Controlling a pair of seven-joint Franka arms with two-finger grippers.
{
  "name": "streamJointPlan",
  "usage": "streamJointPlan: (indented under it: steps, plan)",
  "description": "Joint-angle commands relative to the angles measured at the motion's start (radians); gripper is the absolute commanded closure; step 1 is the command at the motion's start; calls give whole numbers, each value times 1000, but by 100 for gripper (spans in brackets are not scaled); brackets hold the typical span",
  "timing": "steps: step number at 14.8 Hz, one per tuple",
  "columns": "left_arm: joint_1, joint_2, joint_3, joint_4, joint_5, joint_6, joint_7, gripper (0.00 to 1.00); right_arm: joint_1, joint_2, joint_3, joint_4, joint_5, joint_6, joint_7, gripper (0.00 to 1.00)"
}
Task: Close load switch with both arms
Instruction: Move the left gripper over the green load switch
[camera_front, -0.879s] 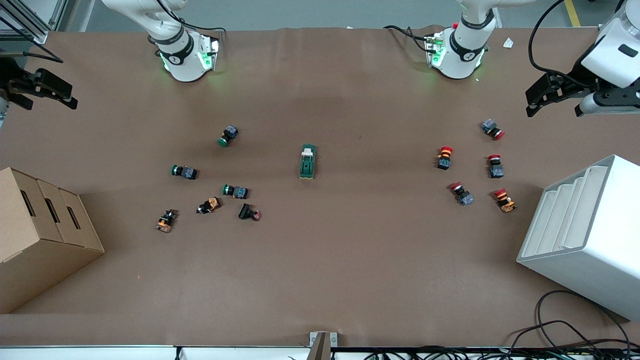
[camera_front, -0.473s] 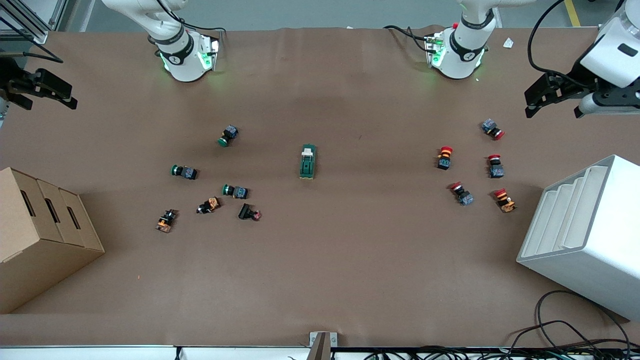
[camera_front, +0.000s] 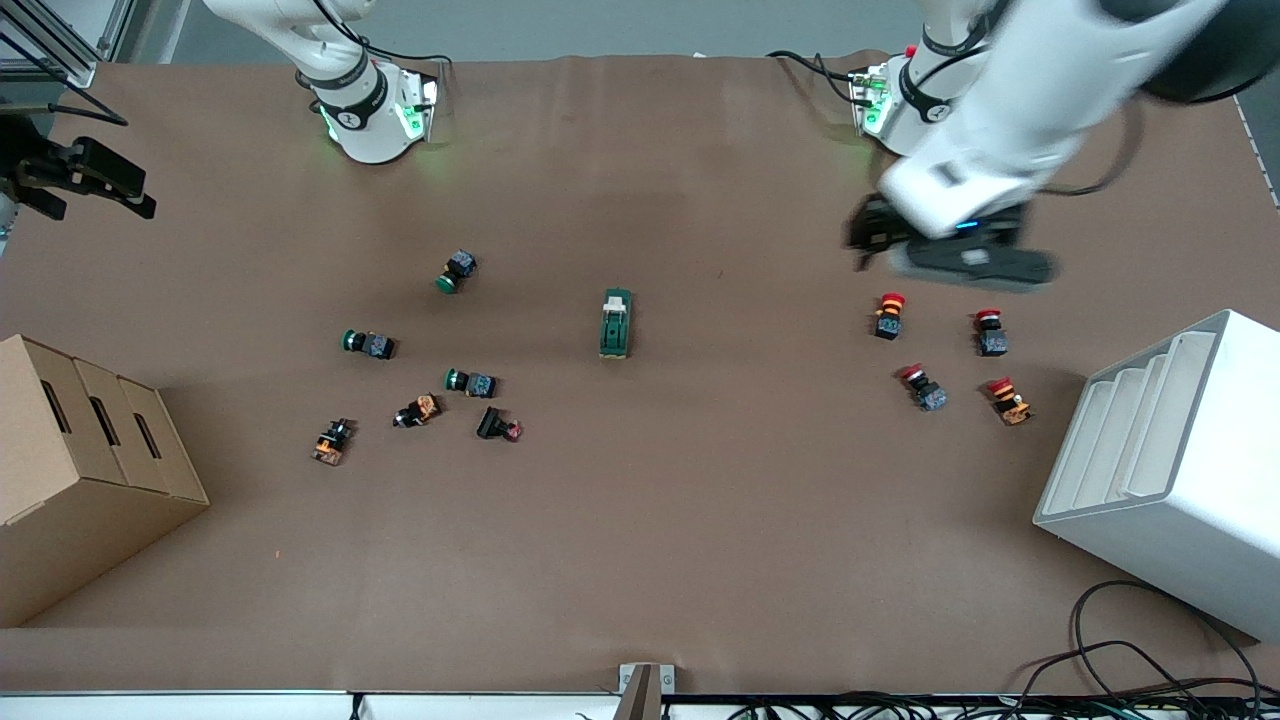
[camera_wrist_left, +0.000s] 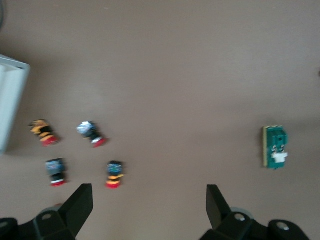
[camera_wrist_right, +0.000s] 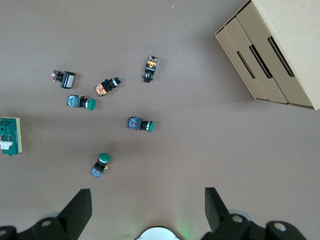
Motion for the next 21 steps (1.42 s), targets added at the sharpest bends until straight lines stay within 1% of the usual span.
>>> streamJointPlan:
  steps: [1, 2, 4, 7, 9, 10, 11, 13, 14, 16, 18, 20, 21]
  plan:
    - [-146, 75, -1, -23, 144, 121, -191, 0, -10, -12, 9, 1, -10, 1, -11, 0]
    - [-187, 104, -4, -43, 169, 174, -298, 0, -10, -10, 9, 1, -10, 2, -11, 0]
    - [-276, 167, -4, -49, 181, 237, -473, 0, -7, -10, 9, 3, -14, 2, -11, 0]
    - [-380, 260, -6, -51, 322, 268, -633, 0, -4, 5, 9, 6, -17, 4, -6, 0]
    - [-445, 319, -4, -51, 367, 316, -800, 0, -9, 34, 8, 8, -15, 2, -3, 0]
    - [-465, 351, -6, -51, 394, 348, -872, 0, -13, 63, 8, 15, -18, 1, -2, 0]
    - [-493, 377, -6, -51, 423, 377, -926, 0, -21, 82, 5, 50, -7, -1, -3, 0]
    - [-537, 434, -4, -51, 498, 432, -1062, 0, -14, 112, 3, 63, -4, 4, -9, 0]
    - [-551, 458, -6, -51, 534, 455, -1131, 0, -6, 138, 5, 66, -16, 10, -11, 0]
    - [-579, 501, -6, -52, 597, 468, -1204, 0, -9, 174, 6, 86, -12, 28, -11, 0]
    - [-603, 540, -6, -61, 672, 482, -1271, 1, -9, 243, 6, 86, -17, 56, -11, 0]
    - [-640, 563, -6, -90, 791, 509, -1369, 1, -18, 295, 6, 87, -17, 56, -12, 0]
    - [-645, 574, -6, -110, 865, 518, -1423, 2, -18, 298, 6, 87, -1, 61, -6, 0]
